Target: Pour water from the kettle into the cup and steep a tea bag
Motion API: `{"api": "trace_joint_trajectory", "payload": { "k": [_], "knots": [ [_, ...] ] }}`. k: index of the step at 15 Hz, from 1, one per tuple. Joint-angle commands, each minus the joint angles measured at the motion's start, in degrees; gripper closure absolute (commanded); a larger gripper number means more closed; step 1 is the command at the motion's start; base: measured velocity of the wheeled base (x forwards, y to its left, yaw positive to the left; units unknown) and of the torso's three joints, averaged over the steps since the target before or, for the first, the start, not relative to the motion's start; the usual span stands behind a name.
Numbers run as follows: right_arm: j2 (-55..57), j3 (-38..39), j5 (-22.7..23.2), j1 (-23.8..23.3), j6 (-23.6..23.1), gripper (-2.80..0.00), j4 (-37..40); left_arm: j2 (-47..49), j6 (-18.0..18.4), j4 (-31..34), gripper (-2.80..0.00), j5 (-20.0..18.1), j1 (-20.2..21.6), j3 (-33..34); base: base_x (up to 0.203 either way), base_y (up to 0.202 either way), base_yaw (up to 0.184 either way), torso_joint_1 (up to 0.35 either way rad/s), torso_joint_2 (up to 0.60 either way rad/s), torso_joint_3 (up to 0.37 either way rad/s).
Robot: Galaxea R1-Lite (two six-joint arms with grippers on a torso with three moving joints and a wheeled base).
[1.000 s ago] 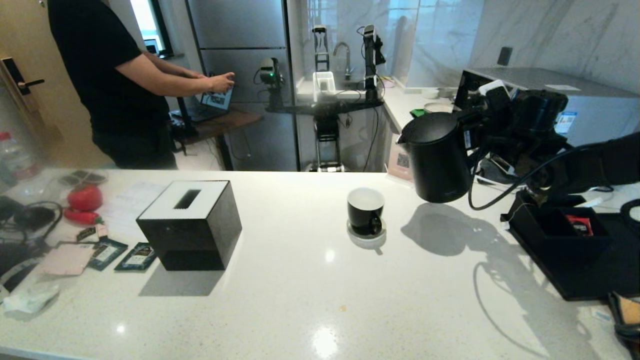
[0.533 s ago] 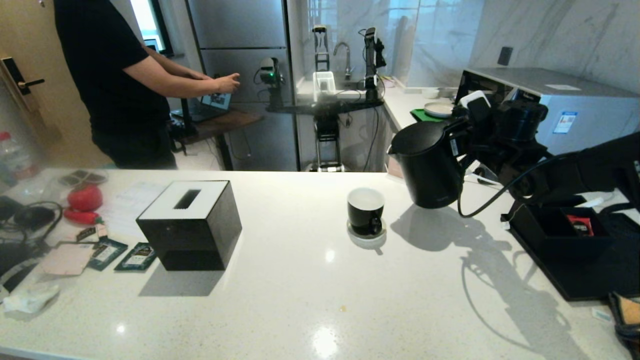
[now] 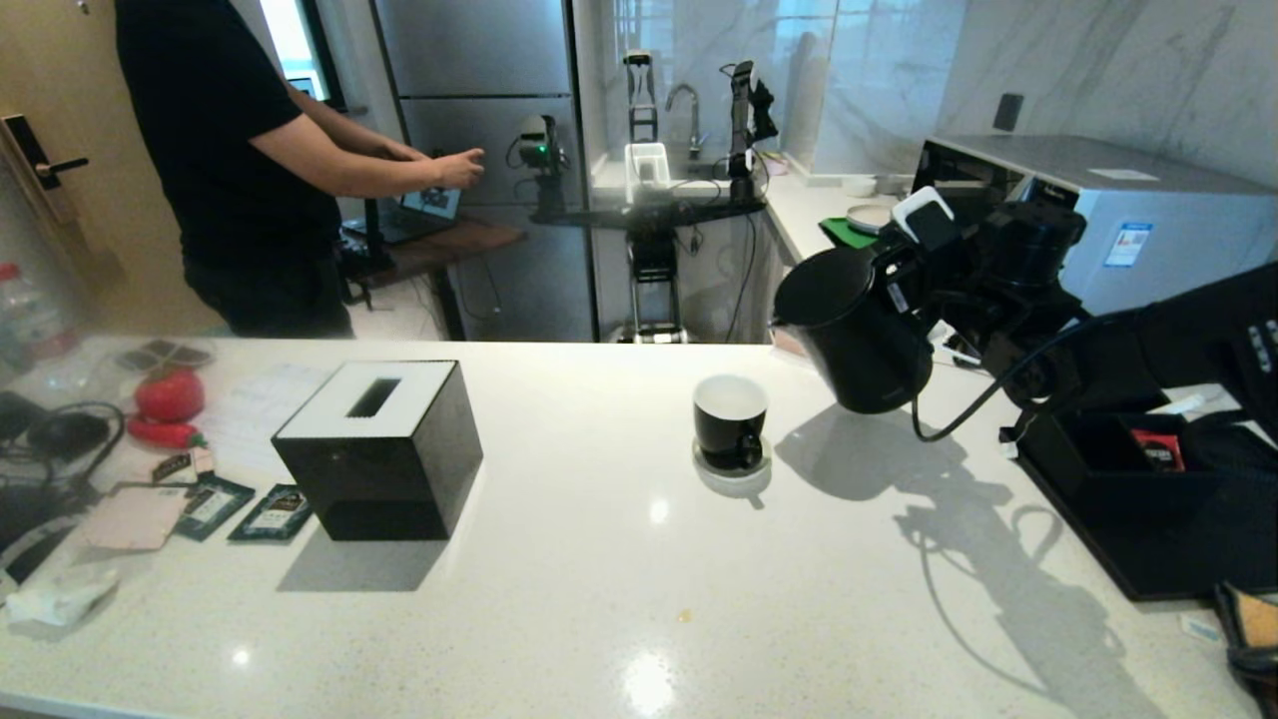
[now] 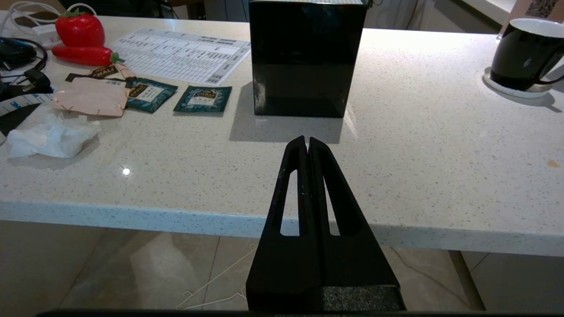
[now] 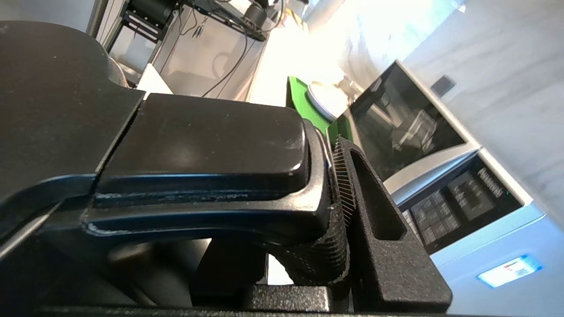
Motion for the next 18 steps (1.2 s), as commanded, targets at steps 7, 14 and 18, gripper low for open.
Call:
{"api": "trace_joint_trajectory", "payload": {
  "k": [7,14,18],
  "knots": [
    [1.25,0.04,0.15,1.7,-7.67,0.0,-2.71,0.0,-0.04,-0.02,0.0,0.02,0.01,0.0,0.0,0.0,0.0,0.0,0.0,0.0],
    [0.99,2.11,2.79,1.97,-12.91,0.0,-5.63,0.02,-0.04,-0.02,0.0,0.02,0.01,0.0,0.0,0.0,0.0,0.0,0.0,0.0],
    [0.9,2.54,2.88,2.41,-14.7,0.0,-6.28,0.03,-0.04,-0.02,0.0,0.02,0.01,0.0,0.0,0.0,0.0,0.0,0.0,0.0]
  ]
}}
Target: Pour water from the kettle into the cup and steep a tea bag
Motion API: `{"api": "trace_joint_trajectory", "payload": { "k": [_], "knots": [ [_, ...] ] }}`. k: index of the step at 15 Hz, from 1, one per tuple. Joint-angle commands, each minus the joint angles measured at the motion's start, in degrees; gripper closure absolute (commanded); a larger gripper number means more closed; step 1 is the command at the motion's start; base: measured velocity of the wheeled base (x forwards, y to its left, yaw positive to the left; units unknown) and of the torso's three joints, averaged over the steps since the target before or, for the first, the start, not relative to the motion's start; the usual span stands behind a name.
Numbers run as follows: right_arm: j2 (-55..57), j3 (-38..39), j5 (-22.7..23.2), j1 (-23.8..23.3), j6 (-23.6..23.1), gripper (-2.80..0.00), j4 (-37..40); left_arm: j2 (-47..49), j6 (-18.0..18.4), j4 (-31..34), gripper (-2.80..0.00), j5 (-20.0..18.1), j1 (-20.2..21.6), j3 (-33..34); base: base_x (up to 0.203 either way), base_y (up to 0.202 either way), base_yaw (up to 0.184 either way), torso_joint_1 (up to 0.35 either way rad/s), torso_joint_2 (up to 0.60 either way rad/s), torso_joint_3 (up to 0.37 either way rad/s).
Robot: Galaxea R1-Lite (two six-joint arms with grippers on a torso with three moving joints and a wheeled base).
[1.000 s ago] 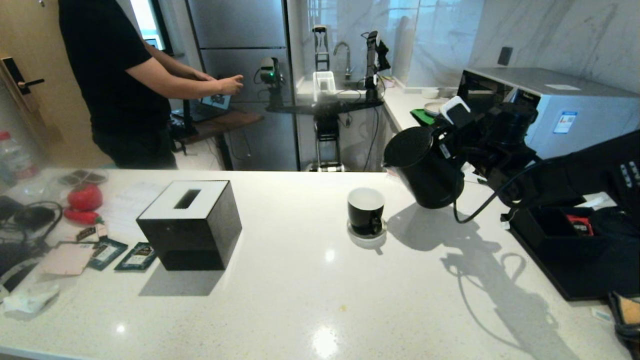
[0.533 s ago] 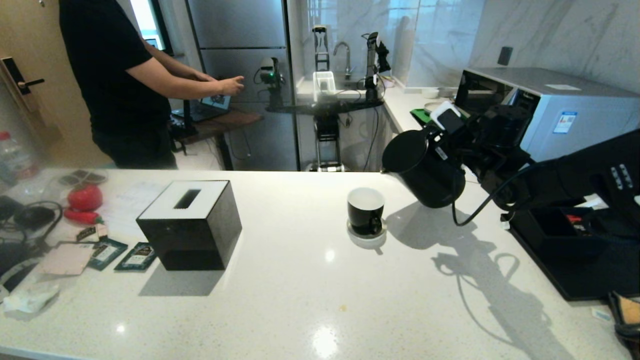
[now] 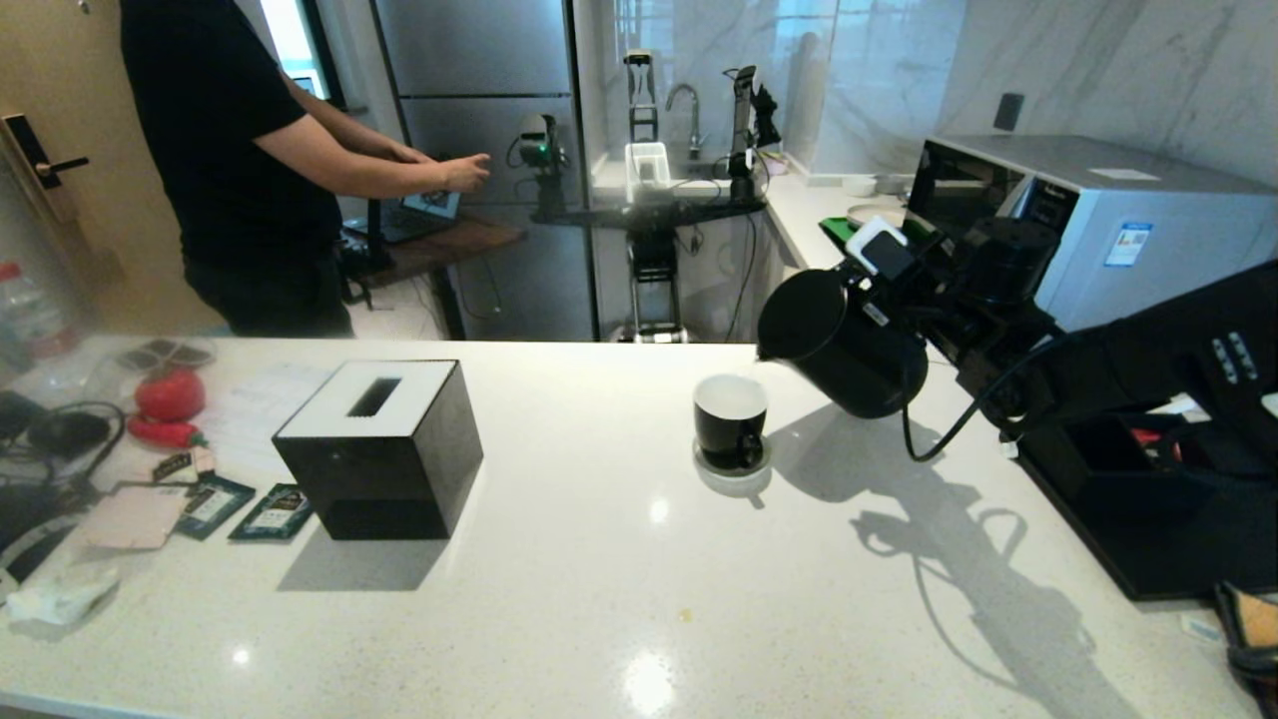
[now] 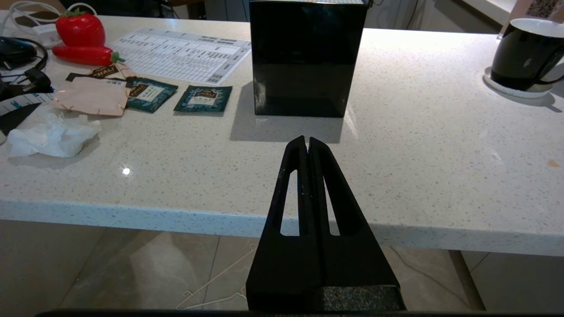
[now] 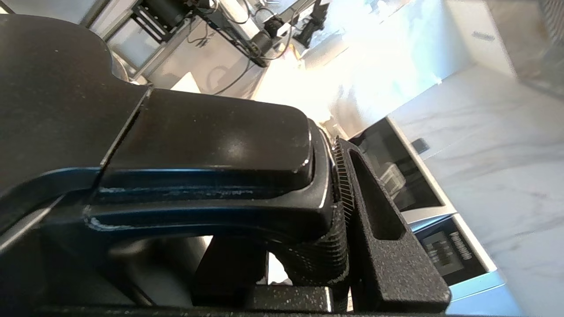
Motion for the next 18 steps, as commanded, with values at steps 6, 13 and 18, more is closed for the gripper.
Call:
{"api": "trace_joint_trajectory", "payload": {
  "k": [6,13,18],
  "knots": [
    [-0.06,1.33,0.62,0.63,-2.84,0.0,-2.53,0.0,-0.04,-0.02,0.0,0.03,0.01,0.0,0.0,0.0,0.0,0.0,0.0,0.0],
    [0.12,1.18,0.57,1.42,-5.99,0.0,-3.12,0.0,-0.04,-0.02,0.0,0.03,0.01,0.0,0.0,0.0,0.0,0.0,0.0,0.0],
    [0.12,1.0,0.57,1.74,-7.39,0.0,-3.21,0.08,-0.04,-0.02,0.0,0.03,0.01,0.0,0.0,0.0,0.0,0.0,0.0,0.0]
  ]
}}
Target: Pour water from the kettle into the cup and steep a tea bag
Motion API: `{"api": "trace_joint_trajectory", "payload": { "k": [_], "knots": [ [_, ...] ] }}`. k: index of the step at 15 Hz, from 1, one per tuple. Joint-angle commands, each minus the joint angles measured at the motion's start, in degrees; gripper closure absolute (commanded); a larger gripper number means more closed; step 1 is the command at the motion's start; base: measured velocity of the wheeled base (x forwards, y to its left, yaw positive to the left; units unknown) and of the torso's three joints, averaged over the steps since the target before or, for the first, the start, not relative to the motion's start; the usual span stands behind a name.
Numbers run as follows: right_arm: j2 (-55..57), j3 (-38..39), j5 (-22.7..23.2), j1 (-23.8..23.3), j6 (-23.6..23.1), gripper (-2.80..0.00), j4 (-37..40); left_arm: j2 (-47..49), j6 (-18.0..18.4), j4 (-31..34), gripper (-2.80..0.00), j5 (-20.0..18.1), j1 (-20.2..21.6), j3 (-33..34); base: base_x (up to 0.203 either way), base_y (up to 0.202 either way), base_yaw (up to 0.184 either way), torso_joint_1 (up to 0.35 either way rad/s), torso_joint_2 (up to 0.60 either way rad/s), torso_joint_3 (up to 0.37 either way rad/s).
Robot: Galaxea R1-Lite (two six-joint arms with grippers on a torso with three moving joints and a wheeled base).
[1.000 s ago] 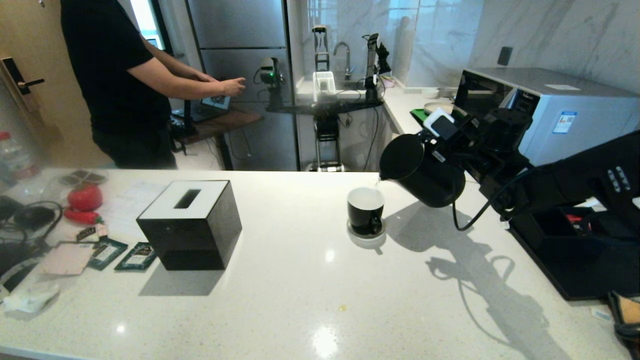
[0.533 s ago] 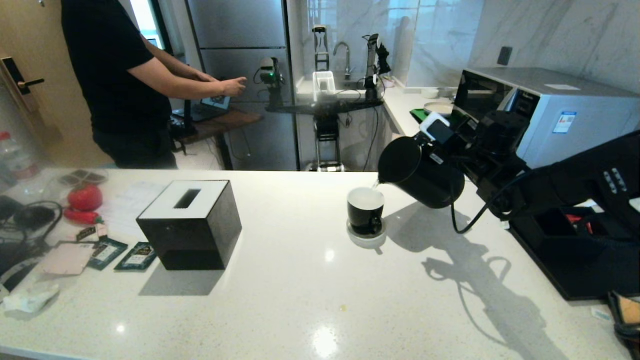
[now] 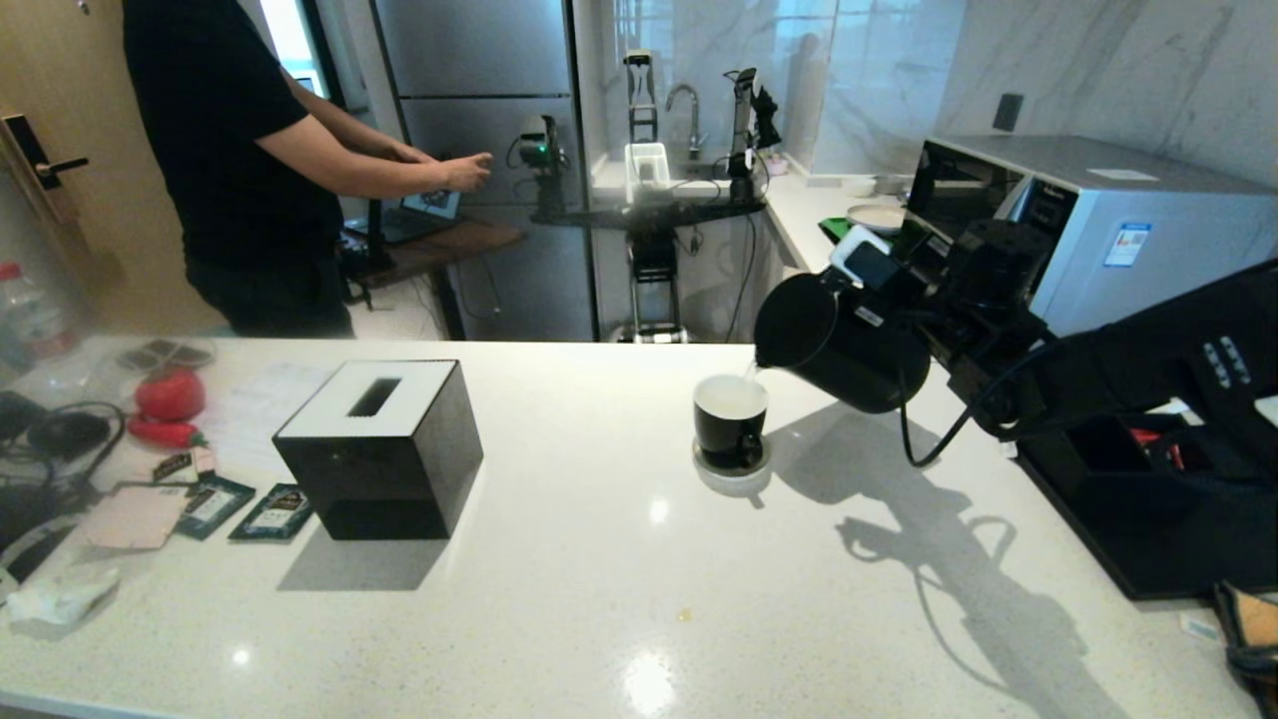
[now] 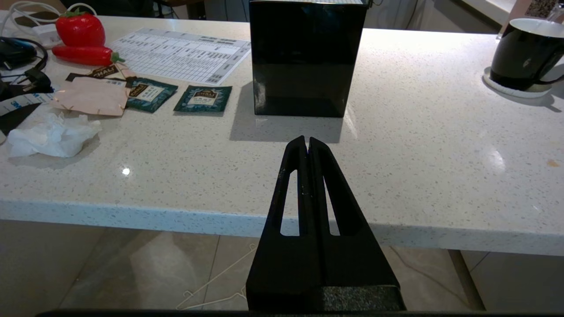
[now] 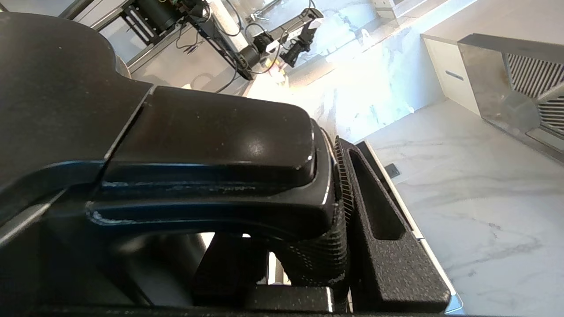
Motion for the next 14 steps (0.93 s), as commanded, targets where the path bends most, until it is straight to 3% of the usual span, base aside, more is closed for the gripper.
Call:
{"api": "trace_joint_trajectory", "payload": {
  "k": [1,14],
  "knots": [
    [0.09,-0.03,-0.01,0.29,-1.05,0.0,-0.54,0.0,-0.04,-0.02,0.0,0.01,0.01,0.0,0.0,0.0,0.0,0.0,0.0,0.0],
    [0.2,0.04,0.16,1.16,-3.57,0.0,-3.03,0.02,-0.04,-0.02,0.0,0.01,0.01,0.0,0.0,0.0,0.0,0.0,0.0,0.0]
  ]
}}
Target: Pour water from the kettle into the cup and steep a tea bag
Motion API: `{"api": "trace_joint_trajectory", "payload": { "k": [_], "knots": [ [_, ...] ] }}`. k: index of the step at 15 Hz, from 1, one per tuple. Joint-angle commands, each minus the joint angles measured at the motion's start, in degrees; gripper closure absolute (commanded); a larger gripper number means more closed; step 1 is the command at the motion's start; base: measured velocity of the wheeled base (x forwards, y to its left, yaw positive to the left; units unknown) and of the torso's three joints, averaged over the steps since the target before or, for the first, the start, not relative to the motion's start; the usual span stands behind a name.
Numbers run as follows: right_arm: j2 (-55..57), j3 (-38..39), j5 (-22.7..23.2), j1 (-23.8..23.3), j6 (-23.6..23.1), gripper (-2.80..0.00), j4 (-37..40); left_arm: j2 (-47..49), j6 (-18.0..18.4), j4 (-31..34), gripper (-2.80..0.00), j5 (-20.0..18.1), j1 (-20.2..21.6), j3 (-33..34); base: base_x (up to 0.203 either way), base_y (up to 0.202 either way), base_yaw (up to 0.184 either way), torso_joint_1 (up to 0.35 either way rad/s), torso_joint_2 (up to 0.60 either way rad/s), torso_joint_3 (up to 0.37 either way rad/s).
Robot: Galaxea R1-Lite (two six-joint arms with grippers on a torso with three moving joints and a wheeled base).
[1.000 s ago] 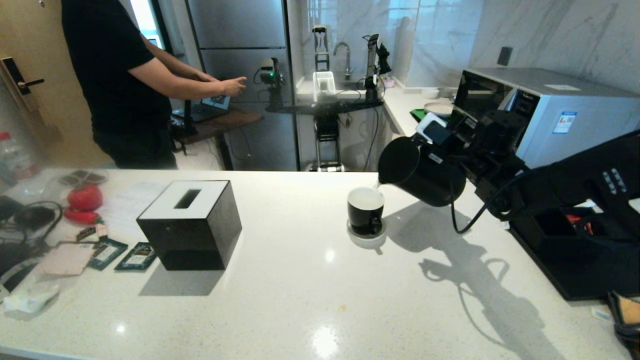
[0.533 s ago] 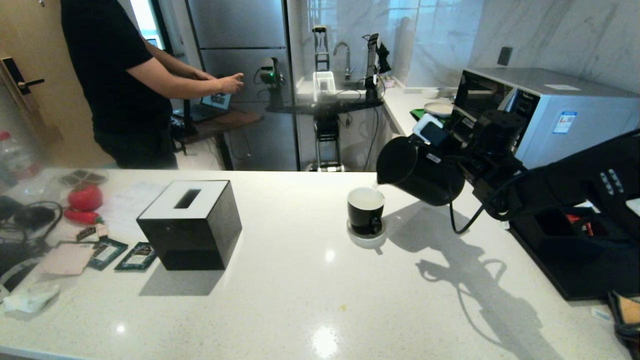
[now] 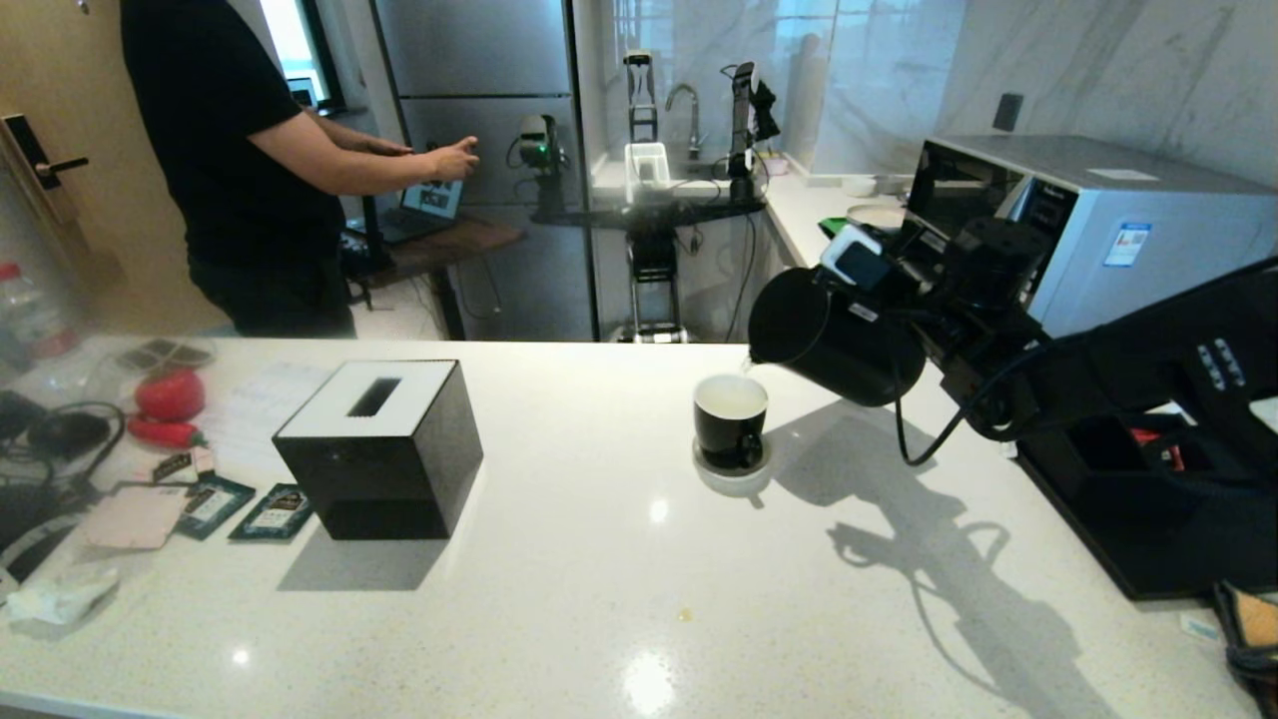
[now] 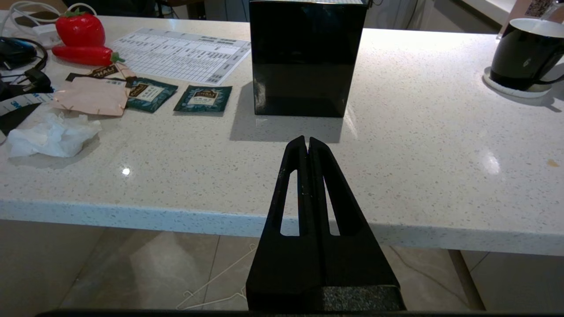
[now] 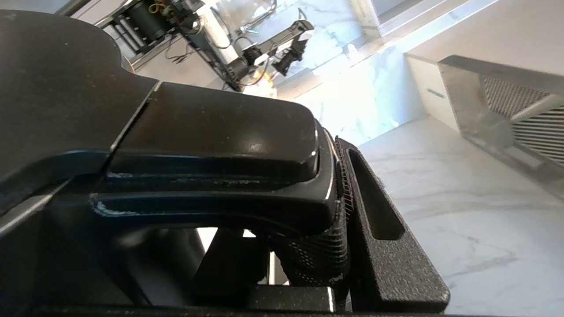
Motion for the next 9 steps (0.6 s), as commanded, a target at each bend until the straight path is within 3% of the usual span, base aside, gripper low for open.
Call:
{"api": "trace_joint_trajectory", "payload": {
  "k": [1,9],
  "knots": [
    [0.08,-0.03,0.07,0.09,-0.72,0.0,-0.45,0.0,-0.04,-0.02,0.0,0.03,0.01,0.0,0.0,0.0,0.0,0.0,0.0,0.0],
    [-0.1,-0.09,0.16,0.18,-2.19,0.0,-0.45,0.0,-0.04,-0.02,0.0,0.03,0.01,0.0,0.0,0.0,0.0,0.0,0.0,0.0]
  ]
}}
